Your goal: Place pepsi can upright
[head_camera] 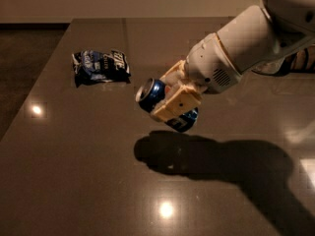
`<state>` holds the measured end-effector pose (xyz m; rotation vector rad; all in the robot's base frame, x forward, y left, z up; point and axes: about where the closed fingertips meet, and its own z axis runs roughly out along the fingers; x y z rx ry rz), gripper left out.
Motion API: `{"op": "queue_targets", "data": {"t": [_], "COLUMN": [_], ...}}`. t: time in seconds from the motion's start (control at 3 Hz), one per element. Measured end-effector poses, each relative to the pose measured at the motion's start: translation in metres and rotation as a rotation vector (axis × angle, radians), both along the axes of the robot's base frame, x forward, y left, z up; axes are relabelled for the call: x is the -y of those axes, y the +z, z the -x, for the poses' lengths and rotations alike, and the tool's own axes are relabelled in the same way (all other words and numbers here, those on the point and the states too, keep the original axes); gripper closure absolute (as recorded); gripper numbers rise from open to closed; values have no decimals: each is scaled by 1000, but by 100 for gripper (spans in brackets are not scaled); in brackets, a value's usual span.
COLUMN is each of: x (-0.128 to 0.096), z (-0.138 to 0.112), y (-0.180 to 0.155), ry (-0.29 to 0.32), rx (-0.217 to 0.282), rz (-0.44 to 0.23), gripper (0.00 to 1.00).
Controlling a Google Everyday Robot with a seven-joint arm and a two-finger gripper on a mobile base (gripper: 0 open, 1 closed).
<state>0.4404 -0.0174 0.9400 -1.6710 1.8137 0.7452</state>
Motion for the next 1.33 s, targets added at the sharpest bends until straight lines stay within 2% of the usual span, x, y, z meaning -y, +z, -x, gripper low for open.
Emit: {"op": "queue_targets", "data": {"t": [0.33, 0.67, 1.0, 1.33], "x": [9, 18, 23, 26], "z": [-9, -16, -19, -19], "y": [4, 0, -11, -22], "ry": [-102, -212, -294, -340], "rx": [49, 83, 102, 116], "rz": [-184, -319, -437, -536], "gripper": [100, 100, 100, 100]}}
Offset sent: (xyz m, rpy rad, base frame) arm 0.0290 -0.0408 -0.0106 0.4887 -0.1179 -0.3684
